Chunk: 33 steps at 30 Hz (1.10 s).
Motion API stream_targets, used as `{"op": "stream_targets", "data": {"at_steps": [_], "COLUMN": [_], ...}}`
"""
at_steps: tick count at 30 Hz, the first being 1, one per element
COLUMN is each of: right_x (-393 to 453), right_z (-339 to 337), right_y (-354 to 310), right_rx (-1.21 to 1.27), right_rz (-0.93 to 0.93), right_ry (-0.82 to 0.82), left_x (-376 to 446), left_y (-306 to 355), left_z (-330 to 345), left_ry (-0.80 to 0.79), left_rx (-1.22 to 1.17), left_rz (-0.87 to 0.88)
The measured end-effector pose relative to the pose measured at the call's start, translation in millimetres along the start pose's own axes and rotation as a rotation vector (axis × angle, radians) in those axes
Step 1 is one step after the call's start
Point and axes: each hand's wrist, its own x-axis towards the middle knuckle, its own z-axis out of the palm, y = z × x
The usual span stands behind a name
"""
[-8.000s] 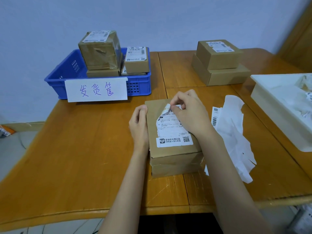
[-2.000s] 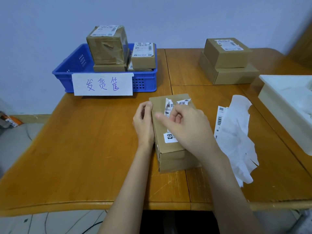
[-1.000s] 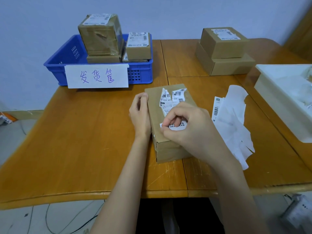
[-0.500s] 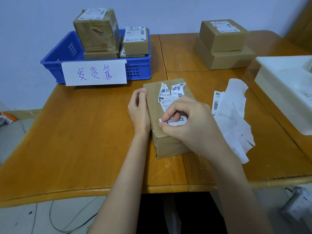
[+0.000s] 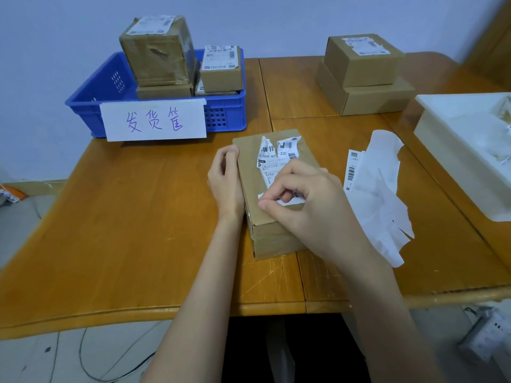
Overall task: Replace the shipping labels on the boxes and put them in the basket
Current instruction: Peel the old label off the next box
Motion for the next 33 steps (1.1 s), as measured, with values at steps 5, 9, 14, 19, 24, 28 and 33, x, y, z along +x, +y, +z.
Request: {"op": "stream_targets", "data": {"at_steps": [5,9,14,19,24,28,33], "right_x": [-4,-3,-4,-4,1,5,2], "right_z": [10,14,1,3,8,-3,-14], "right_y": [2,4,3,3,11,10,0], "right_rx": [-0.207,-0.283,0.003,-0.059,-0.116,0.028,0.250], "right_rz": [-0.101,-0.078,-0.005,-0.066,-0.025,0.073,0.122], "right_ry": [0.073,0.104,0.121,0.098,0.173,0.150,0.164], "left_x": [0,1,-1,0,0,-2,0], "left_y": [0,-1,2,1,1,0,0], "left_z": [-1,-1,1,0,-1,-2,-1], "left_ry": [-0.007,-0.008,0.010,0.006,0.004,0.011,0.015], "left_rx": [-0.007,0.011,0.006,0.002,0.004,0.026,0.035], "left_rz": [0.006,-0.003,-0.013,-0.011,-0.005,-0.003,0.005]}}
